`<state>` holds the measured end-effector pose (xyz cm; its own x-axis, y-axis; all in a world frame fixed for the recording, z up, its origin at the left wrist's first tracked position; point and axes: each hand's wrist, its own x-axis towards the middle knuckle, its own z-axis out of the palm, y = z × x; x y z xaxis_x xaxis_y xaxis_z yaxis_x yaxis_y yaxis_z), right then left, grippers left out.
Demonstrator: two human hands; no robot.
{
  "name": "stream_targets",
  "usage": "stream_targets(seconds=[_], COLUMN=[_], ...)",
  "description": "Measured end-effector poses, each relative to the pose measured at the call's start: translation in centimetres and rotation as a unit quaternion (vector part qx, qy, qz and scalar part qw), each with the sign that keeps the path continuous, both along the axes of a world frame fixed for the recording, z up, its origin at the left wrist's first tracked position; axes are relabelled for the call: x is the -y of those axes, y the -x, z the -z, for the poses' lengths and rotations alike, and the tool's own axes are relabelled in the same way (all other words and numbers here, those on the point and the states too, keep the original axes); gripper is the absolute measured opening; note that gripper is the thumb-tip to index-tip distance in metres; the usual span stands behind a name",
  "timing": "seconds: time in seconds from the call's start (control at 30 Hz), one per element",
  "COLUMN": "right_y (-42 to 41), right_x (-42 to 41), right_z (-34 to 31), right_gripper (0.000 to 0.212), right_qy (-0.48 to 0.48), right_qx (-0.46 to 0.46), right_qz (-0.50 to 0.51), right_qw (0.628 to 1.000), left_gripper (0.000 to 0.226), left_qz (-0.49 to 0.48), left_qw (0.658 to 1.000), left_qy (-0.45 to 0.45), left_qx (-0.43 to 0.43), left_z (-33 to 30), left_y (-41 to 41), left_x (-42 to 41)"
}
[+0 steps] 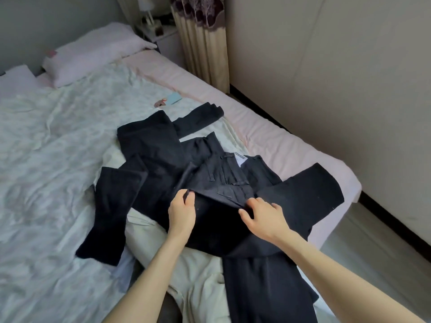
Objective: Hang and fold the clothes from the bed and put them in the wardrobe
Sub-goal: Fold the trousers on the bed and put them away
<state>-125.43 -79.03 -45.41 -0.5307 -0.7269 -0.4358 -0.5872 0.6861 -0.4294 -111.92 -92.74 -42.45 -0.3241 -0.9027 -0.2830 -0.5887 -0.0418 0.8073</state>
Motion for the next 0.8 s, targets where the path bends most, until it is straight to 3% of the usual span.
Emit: stream_targets(seconds=[0.13, 0.3, 0.43, 0.5, 0.57, 0.6, 0.63, 0.73, 0.8], right_y=[-2.0, -4.4, -6.8, -8.5, -10.4, -11.5, -12.4, -14.7, -15.4], right_x=[-0.4, -0.9, -3.2, -5.4, -8.2, -9.8, -11.1, -14.8, -16.5], right_z=[-2.4, -6.1, -9.1, -9.5, -9.1, -8.6, -7.9, -5.3, -3.5], right_gripper=[0.057, 0.045, 0.052, 0.062, 0.066, 0.065, 0.064, 0.051, 0.039], right_qy=[0.014, 0.095, 0.128, 0.068, 0.018, -0.001, -0.015, -0.063, -0.086], right_qx=[0.009, -0.080, -0.119, -0.136, -0.138, -0.126, -0.109, -0.066, -0.057], right_qz=[0.003, 0.096, 0.007, -0.056, -0.085, -0.092, -0.098, -0.076, -0.046], right_qw=[1.000, 0.988, 0.984, 0.987, 0.987, 0.988, 0.989, 0.993, 0.994], left_gripper=[0.020, 0.025, 0.011, 0.012, 0.027, 0.033, 0.035, 0.018, 0.024], left_qz=[0.116, 0.247, 0.431, 0.533, 0.603, 0.616, 0.617, 0.583, 0.555], left_qw=[0.987, 0.954, 0.894, 0.831, 0.764, 0.746, 0.742, 0.780, 0.802], left_qy=[-0.073, -0.094, -0.125, -0.120, -0.123, -0.113, -0.086, -0.021, -0.012], left_qx=[-0.082, -0.139, -0.006, 0.102, 0.195, 0.227, 0.246, 0.228, 0.220], left_z=[-3.3, -6.9, -7.5, -7.5, -7.9, -8.0, -7.9, -6.8, -5.5], left_y=[-2.7, -6.6, -9.6, -10.5, -10.9, -10.8, -10.6, -9.7, -8.9], left_x=[-0.7, -0.7, -1.2, -1.9, -2.5, -2.9, -3.2, -4.7, -5.6])
